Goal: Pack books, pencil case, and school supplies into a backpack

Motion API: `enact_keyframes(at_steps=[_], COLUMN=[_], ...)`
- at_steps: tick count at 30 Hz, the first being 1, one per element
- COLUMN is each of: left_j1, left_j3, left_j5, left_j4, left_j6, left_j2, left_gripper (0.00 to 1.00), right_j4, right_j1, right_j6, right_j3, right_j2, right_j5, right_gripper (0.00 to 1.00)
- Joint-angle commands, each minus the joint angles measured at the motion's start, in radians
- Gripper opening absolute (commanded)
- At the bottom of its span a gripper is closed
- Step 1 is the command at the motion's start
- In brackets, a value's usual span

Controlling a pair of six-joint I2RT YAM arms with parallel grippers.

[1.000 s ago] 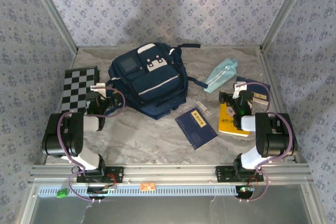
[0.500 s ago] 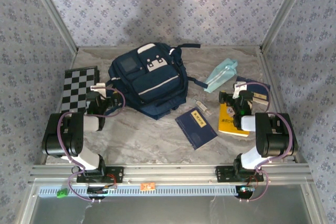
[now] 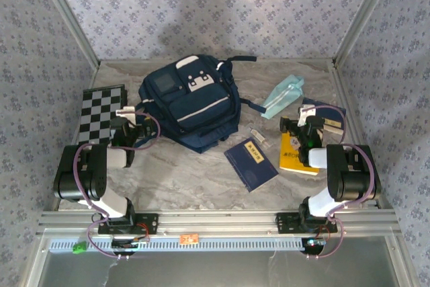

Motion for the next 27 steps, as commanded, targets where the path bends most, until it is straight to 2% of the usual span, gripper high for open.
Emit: enact_keyframes(at_steps=[1,4,8,10,12,14,16,18,22,27], left_j1=[0.005,0.006,0.005,0.007,0.011,0.014,0.019,0.025,0.050,0.012], left_j3=[0.040,0.059,0.083,0.098,0.111,0.129,0.171,0.196,0.222,0.237], left_j5=[0.026,0.027,0.005,0.027,0.057,0.086,0.056,0.031,0.165,0.271], left_j4=[-0.047,-0.174,-0.340,-0.420,-0.482,-0.543,-0.657,-0.725,-0.786,-0.856], left_j6=[0.017,0.017,-0.015,-0.049,-0.114,-0.218,-0.379,-0.477,-0.595,-0.654], left_j2=[-0.052,-0.143,-0.259,-0.318,-0.369,-0.411,-0.434,-0.440,-0.414,-0.431], left_gripper=[1.00,1.00,1.00,1.00,1.00,1.00,1.00,1.00,1.00,1.00], right_j4=[-0.044,-0.194,-0.302,-0.355,-0.435,-0.570,-0.721,-0.788,-0.922,-1.022], right_j1=[0.007,0.000,-0.022,-0.039,-0.045,-0.048,-0.062,-0.072,-0.083,0.009], right_j6=[-0.040,-0.017,0.048,0.095,0.141,0.283,0.365,0.446,0.555,0.596], right_j3=[0.007,0.042,0.064,0.076,0.094,0.137,0.175,0.175,0.205,0.260], right_j2=[-0.058,-0.160,-0.289,-0.356,-0.418,-0.470,-0.504,-0.520,-0.523,-0.481], right_j5=[-0.054,-0.044,-0.016,-0.049,-0.087,-0.056,-0.053,-0.052,-0.118,-0.200], right_gripper=[1.00,1.00,1.00,1.00,1.00,1.00,1.00,1.00,1.00,1.00])
